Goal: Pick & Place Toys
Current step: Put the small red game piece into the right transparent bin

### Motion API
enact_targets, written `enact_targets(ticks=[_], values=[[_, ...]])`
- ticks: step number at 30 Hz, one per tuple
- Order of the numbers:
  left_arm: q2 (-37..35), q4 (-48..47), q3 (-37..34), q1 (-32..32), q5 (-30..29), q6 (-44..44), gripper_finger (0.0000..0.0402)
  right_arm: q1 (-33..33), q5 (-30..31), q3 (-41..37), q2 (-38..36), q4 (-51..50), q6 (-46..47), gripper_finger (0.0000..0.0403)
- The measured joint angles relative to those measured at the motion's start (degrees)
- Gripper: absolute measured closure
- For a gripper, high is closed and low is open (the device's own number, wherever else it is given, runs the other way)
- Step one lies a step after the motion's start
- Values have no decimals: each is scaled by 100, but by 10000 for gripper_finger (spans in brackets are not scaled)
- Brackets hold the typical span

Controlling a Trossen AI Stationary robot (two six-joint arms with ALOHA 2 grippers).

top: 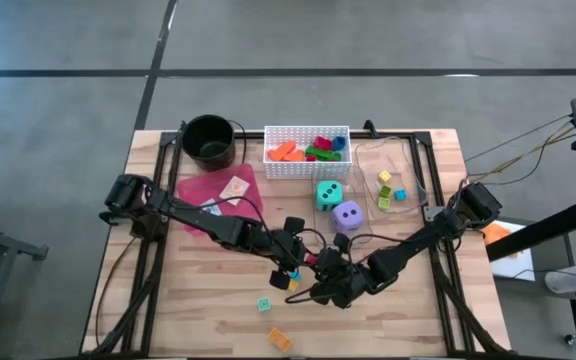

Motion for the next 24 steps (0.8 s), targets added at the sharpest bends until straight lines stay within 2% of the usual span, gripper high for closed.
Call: enact_targets(ticks=[6, 17, 24], values=[[0, -2, 0, -9, 0, 2, 271, 0, -6, 0, 0, 10, -2, 296], [0, 2, 0, -26, -22, 2, 165, 0, -26, 0, 0, 8, -4, 296], [-85, -196, -4, -33, -105, 2, 138, -4, -22, 0, 0, -23, -4, 296]])
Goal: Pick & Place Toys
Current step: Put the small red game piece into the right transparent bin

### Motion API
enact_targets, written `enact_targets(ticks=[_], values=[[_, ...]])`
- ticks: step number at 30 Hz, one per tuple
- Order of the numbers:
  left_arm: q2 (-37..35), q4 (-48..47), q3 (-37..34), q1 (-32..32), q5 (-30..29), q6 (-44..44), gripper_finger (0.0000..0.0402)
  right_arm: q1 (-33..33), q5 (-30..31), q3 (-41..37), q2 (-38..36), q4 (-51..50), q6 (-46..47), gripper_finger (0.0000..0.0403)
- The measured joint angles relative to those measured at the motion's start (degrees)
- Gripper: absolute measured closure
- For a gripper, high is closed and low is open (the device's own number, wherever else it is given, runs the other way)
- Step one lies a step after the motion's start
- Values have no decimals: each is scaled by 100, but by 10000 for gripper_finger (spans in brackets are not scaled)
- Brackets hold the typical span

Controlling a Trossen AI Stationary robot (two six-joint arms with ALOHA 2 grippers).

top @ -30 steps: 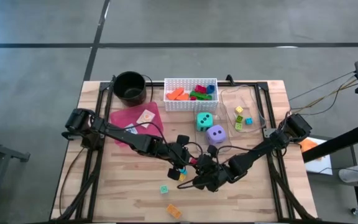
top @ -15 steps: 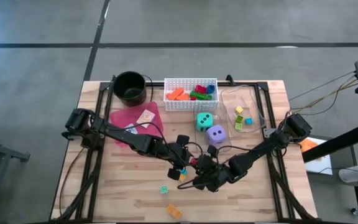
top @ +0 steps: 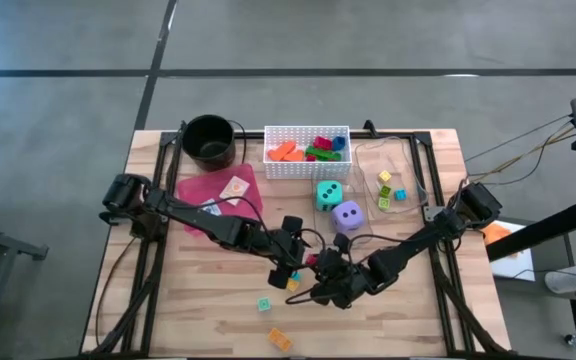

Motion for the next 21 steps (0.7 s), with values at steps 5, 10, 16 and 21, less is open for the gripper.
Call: enact_targets(ticks=[5, 10, 16, 21], values=[[-238, -547, 0, 0, -46, 0, 137, 0, 2, 1, -90, -363, 0, 296], [-432, -1078, -26, -4, -45, -46, 137, 0, 92, 356, -509, -1428, -4, 296], [-433, -1624, -37, -4, -44, -224, 137, -18, 1202, 1125, -1007, -4196, 268, 296], [-424, -1750, -39, -2, -42, -304, 137, -286, 1668, 1371, -1418, -7079, 2447, 296]])
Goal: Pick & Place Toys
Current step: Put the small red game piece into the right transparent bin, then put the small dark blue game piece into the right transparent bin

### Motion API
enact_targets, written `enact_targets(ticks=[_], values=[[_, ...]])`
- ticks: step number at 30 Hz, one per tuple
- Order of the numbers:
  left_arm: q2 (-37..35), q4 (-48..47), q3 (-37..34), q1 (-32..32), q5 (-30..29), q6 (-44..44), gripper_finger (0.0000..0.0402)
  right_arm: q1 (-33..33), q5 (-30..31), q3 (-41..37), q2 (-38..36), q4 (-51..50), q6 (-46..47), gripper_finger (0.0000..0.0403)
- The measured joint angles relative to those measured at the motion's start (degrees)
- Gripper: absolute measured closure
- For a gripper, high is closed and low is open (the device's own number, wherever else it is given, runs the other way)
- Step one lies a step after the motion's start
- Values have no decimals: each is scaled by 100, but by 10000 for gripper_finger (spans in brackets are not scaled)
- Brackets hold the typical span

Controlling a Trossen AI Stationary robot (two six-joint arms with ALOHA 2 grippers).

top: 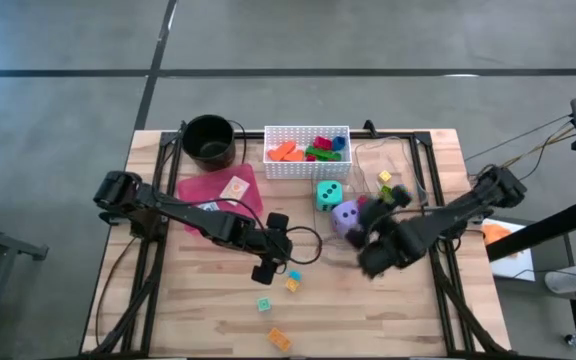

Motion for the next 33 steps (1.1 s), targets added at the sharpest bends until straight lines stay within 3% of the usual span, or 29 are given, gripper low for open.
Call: enact_targets(ticks=[3, 12, 18, 25, 33], values=[[0, 0, 2, -2, -1, -2, 137, -330, -332, -316, -319, -894, 1275, 296], [2, -30, 2, 0, 18, -44, 137, -1662, -787, -2097, -2017, 96, 1031, 296], [4, 15, 2, 3, 18, 54, 137, -2406, -1385, -2819, -2809, 938, -106, 256], [4, 15, 2, 4, 18, 130, 137, -3245, -1602, -3593, -3273, 1697, -475, 198], [4, 17, 2, 11, 18, 328, 137, -3426, -1810, -3918, -3308, 2577, -1227, 179]])
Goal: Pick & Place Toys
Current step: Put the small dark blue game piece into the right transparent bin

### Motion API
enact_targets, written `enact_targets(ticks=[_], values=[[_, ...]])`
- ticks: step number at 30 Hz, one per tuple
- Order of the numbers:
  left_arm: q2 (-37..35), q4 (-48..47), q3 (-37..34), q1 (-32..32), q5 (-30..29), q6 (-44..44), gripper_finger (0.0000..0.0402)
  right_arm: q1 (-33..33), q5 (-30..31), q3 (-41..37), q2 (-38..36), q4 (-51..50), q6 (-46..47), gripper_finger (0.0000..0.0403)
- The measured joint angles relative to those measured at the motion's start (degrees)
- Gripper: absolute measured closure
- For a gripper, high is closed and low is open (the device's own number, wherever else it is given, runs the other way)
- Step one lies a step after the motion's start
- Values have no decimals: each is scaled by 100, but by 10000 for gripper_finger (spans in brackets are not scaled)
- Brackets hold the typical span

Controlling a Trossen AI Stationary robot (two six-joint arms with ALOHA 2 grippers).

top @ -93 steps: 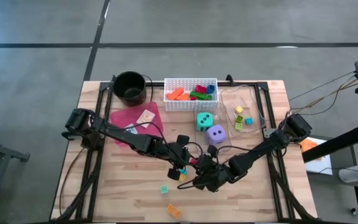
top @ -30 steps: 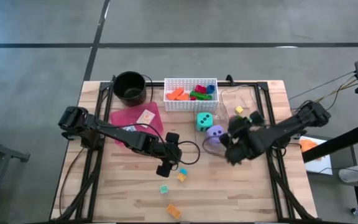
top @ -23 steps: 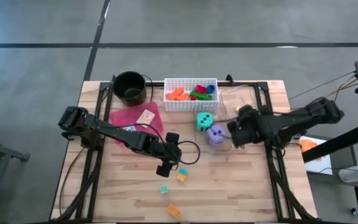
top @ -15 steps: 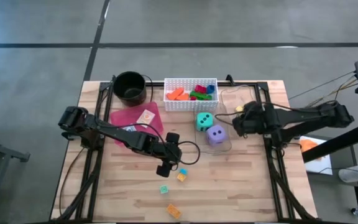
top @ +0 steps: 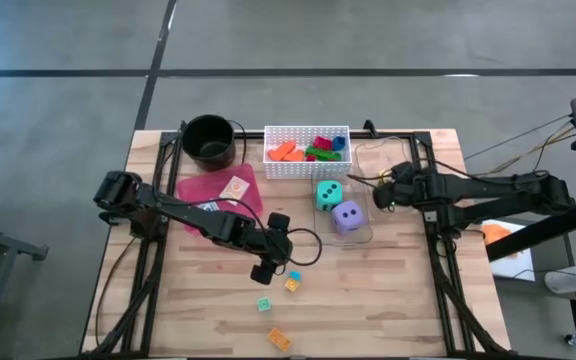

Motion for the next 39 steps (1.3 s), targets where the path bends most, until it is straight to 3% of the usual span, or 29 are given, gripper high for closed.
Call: enact_targets(ticks=[6, 16, 20, 28, 39], values=[[0, -2, 0, -15, 1, -149, 137, 24, -25, 619, 0, 72, -386, 179], [7, 269, -407, -254, 3, -618, 137, 570, -1147, 1465, 96, 1372, -1410, 178], [7, 338, -681, -416, 4, -893, 138, 1033, -1296, 1636, 299, 1702, -1602, 178], [16, 1831, -1287, -693, 69, -1180, 138, 2111, -1294, 1994, 1361, 2134, -1723, 178], [-11, 1396, -1357, -1082, 565, -2245, 137, 3321, -1277, 2964, 3461, 2655, -1725, 178]])
